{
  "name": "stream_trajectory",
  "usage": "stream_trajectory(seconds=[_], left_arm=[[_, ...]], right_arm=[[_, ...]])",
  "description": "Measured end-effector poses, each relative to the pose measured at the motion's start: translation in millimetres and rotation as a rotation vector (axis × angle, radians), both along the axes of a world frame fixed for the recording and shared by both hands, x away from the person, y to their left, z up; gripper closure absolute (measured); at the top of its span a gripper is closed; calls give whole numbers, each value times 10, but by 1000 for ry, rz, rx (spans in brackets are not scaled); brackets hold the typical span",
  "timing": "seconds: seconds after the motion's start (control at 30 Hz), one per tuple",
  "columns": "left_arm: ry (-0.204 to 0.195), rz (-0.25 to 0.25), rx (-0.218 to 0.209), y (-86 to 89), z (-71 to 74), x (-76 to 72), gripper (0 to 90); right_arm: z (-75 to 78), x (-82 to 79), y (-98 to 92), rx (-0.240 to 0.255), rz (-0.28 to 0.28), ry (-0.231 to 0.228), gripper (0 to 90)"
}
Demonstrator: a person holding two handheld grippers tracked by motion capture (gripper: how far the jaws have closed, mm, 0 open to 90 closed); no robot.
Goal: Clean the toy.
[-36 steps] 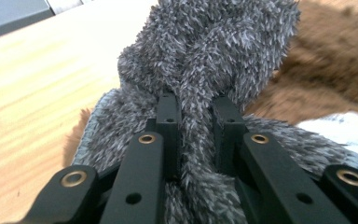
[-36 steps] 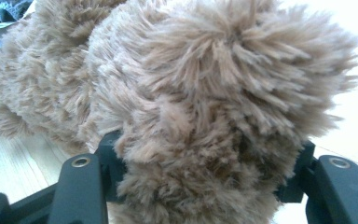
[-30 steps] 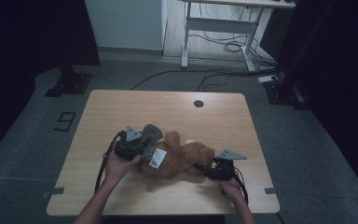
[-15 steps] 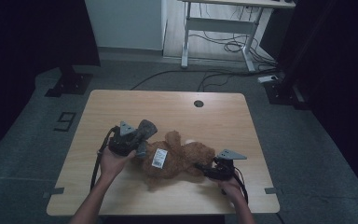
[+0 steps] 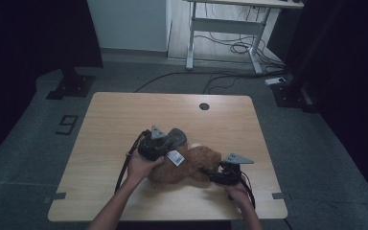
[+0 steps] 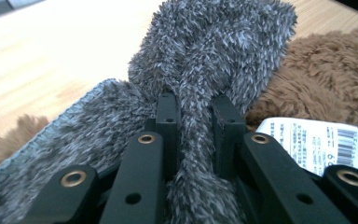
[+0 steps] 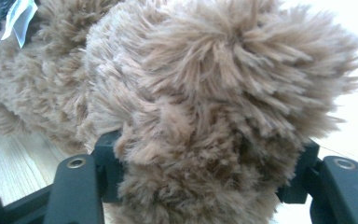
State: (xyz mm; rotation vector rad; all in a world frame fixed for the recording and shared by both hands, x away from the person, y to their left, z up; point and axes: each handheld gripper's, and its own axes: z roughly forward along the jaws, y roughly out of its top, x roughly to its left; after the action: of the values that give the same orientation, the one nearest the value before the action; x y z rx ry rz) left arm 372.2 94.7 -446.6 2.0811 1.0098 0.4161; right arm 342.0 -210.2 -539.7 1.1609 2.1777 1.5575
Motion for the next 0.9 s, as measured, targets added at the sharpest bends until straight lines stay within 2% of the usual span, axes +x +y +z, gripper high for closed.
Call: stream_trajectory(seconds=[0.1, 0.33, 0.47, 0.6, 0.7, 0.77, 0.8, 0.83, 0.9], left_arm=[[4, -7, -24, 58, -39, -36, 762], [-35, -10, -24, 86, -92, -185, 763], [-39, -9, -45, 125, -118, -238, 764], [-55, -23, -40, 137, -126, -331, 765], [-62, -32, -49, 165, -134, -408, 765], [-66, -36, -62, 198, -152, -465, 765], [-68, -39, -69, 218, -166, -494, 765], [-66, -41, -80, 236, -179, -525, 765], [-65, -51, -95, 271, -198, -582, 765]], right_arm=[[12, -4, 2, -5, 5, 2, 316], [130, -9, -40, -4, 31, 34, 155], [273, -11, -93, 21, 28, 14, 128], [463, 43, -112, 38, 6, -16, 102], [536, 133, -62, 9, 21, 0, 58], [549, 211, 7, -19, 66, 47, 5], [549, 211, 7, -19, 66, 47, 5], [537, 225, 48, -53, 88, 69, 0], [528, 224, 61, -65, 96, 74, 0]])
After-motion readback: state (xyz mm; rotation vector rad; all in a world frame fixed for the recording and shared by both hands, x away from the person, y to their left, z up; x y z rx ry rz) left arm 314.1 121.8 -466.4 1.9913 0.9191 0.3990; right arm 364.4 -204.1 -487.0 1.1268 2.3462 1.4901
